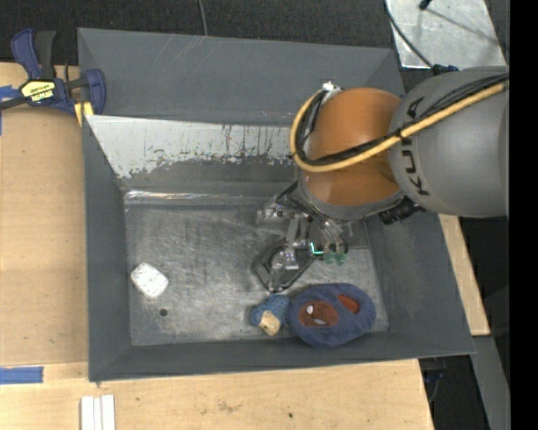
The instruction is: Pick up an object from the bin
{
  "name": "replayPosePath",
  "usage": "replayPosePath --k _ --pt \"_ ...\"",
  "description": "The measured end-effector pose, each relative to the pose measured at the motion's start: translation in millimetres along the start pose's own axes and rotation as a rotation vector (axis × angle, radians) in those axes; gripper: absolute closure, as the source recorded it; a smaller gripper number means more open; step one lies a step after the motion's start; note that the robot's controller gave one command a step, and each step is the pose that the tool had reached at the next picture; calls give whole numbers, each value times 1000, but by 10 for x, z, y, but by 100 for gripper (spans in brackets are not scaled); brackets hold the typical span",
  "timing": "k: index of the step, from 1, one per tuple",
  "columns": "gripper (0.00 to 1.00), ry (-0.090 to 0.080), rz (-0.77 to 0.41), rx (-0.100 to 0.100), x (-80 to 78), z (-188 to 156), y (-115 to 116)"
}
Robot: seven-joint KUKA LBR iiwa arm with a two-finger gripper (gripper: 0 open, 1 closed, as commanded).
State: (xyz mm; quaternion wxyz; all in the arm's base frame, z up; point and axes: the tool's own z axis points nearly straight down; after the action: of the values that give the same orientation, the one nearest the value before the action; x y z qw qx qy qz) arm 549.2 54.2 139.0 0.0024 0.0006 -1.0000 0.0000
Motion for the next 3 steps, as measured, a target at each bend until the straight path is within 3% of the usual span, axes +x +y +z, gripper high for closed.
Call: replayPosePath --k 1,2,3 --pt "0 -10 -60 -1 -71 397 -450" --pt "0 -13 -197 0 87 -76 -145" --pt "0 -9 -494 2 -236 487 -407"
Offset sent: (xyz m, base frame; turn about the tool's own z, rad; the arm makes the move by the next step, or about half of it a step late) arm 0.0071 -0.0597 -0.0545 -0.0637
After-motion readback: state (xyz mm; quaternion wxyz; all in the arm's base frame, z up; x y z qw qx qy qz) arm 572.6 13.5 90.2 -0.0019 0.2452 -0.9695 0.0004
